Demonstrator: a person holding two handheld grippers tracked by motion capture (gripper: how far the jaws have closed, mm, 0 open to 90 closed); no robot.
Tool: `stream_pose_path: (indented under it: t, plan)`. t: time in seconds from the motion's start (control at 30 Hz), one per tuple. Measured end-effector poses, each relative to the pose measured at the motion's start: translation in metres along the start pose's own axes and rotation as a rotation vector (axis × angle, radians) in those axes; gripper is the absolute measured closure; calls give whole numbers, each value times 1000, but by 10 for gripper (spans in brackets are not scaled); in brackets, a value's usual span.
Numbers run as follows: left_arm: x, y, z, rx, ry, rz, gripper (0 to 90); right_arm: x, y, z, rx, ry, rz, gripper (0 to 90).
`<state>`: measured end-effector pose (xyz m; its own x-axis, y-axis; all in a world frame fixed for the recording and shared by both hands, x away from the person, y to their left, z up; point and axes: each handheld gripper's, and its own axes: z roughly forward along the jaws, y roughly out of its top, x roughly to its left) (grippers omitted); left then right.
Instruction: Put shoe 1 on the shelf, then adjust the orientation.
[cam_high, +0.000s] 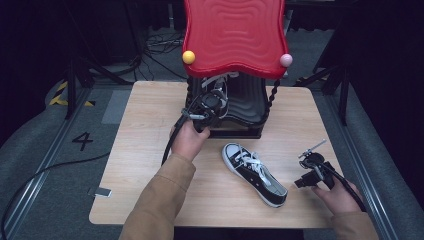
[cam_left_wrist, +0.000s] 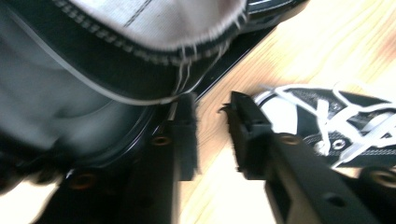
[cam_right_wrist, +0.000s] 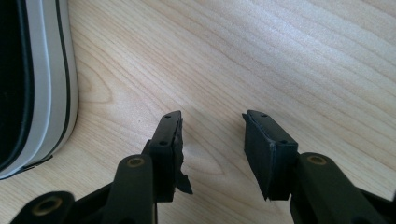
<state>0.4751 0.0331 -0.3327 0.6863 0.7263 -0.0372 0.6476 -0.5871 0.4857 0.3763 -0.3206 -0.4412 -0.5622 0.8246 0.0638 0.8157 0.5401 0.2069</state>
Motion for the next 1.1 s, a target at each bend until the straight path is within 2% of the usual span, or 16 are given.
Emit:
stream_pose_path:
  t: [0.17,0.2,0.23,0.27,0.3,0.37,0.4,0.47,0.5,0.67,0.77,0.83,0.93,0.97,1.0,1.1]
  plan:
    - [-1,-9,-13,43,0,11,602,1,1,1,3,0,-2,566]
    - [0,-13,-16,55,-14,-14,602,2,1,1,3,1,-5,565]
    - [1,-19,-21,70,-30,-51,547,4,1,0,1,-4,-4,562]
    - [1,-24,-23,60,-38,-86,517,5,2,-1,-1,-8,-10,560]
    - [1,-24,-23,60,-38,-86,489,5,2,-1,-1,-8,-10,560]
    - [2,-36,-28,56,-64,-103,456,7,2,-3,-4,-11,-16,560]
    - [2,-40,-29,65,-71,-130,394,7,3,-5,-7,-11,-21,559]
    - [3,-50,-29,109,-40,-171,223,9,4,-7,-11,-14,-21,554]
    - [3,-54,-29,116,-36,-166,223,9,4,-7,-11,-14,-21,554]
    - [5,-78,-32,148,-39,-202,157,11,7,-9,-17,-17,-29,541]
    - [7,-91,-32,174,-17,-207,173,13,10,-13,-26,-10,-35,534]
    - [8,-98,-32,180,-21,-208,164,14,12,-15,-33,-7,-43,529]
    - [13,-109,-29,186,-21,-237,169,19,16,-23,-56,-2,-61,525]
    - [16,-112,-28,202,-11,-247,169,19,16,-23,-56,-2,-61,525]
    - [20,-118,-27,210,22,-270,174,21,18,-28,-71,-3,-68,524]
    - [24,-126,-27,234,8,-284,171,25,21,-35,-96,15,-74,519]
